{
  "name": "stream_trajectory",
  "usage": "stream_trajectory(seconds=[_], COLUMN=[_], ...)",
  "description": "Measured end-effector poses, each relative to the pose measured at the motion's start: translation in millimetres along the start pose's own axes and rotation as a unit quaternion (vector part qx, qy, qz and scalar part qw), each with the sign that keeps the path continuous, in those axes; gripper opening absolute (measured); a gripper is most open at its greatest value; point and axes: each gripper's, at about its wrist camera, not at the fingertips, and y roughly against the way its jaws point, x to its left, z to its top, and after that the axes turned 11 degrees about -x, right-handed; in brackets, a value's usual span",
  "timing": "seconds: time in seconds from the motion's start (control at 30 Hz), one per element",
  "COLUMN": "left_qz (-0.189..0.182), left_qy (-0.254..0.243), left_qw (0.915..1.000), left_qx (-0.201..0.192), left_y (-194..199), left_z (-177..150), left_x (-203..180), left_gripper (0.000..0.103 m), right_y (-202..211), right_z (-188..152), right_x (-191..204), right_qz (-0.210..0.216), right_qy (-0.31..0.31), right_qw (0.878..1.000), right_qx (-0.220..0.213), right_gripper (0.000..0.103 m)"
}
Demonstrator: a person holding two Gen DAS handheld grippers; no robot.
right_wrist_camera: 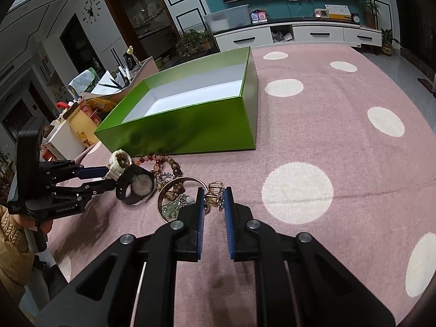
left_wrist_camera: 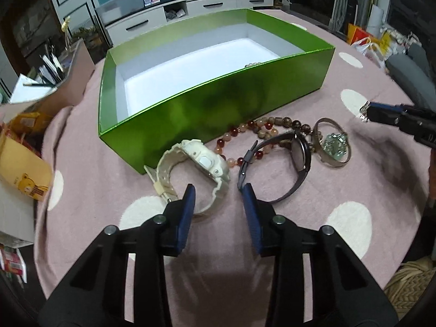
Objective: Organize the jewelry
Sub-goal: 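Grasp the small gold charm with the right tool while the left tool grasps the cream watch, then carry the cream watch and gold charm over the green box with both tools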
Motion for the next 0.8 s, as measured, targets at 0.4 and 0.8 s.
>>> stream_trajectory(seconds=[0.4, 0.8], left_qz=[-0.005, 0.021], left_qy=[-0.045, 0.061], left_qw=[0.9980, 0.9979], left_qx=[0.044, 0.005], left_y=[-10.2, 2.4], left_z=[-5.0, -14.9], left_x=[-8.0, -2.8], left_gripper=[0.027, 0.005], right_y=[1.1, 8.7], right_z=[-0.9, -2.8], right_x=[0.8, 5.3], right_qz=[-0.001, 0.002], right_qy=[-0.003, -0.001], right_qw=[1.000, 1.000], right_qx=[0.001, -0.001], right_gripper=[0.014, 0.014])
